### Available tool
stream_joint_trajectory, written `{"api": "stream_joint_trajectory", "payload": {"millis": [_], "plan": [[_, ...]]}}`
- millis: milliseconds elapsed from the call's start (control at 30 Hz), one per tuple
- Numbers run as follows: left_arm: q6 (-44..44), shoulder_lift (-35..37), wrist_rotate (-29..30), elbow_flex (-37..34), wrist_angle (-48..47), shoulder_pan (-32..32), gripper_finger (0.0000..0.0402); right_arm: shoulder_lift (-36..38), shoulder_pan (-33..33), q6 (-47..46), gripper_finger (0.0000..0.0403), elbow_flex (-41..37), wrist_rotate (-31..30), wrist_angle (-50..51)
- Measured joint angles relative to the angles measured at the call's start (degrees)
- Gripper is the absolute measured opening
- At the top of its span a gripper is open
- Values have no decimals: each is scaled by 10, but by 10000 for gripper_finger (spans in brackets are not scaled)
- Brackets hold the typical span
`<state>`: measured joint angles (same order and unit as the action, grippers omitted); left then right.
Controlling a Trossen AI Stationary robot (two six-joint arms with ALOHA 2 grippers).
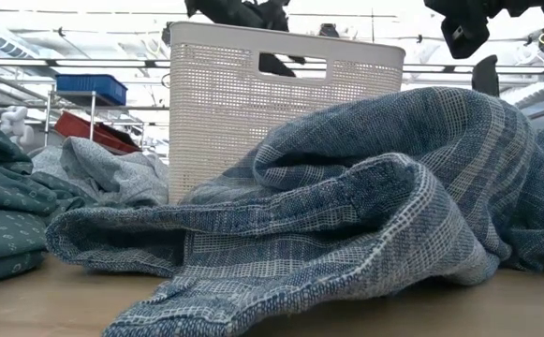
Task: Sort clothes
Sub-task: Put the light blue shirt into the white laundry bin
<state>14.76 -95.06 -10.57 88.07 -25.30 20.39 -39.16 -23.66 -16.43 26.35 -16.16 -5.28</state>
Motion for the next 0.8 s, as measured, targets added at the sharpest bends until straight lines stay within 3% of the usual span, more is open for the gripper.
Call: {"api": "stream_joint_trajectory", "payload": {"millis": [200,567,800], "plan": [[15,27,24,0,-22,-59,182,0,0,0,183,0,0,6],[60,90,206,0,-217,-225,182,0,0,-11,183,0,0,9],[88,92,219,-2,-279,-339,182,0,0,-11,183,0,0,8]]}}
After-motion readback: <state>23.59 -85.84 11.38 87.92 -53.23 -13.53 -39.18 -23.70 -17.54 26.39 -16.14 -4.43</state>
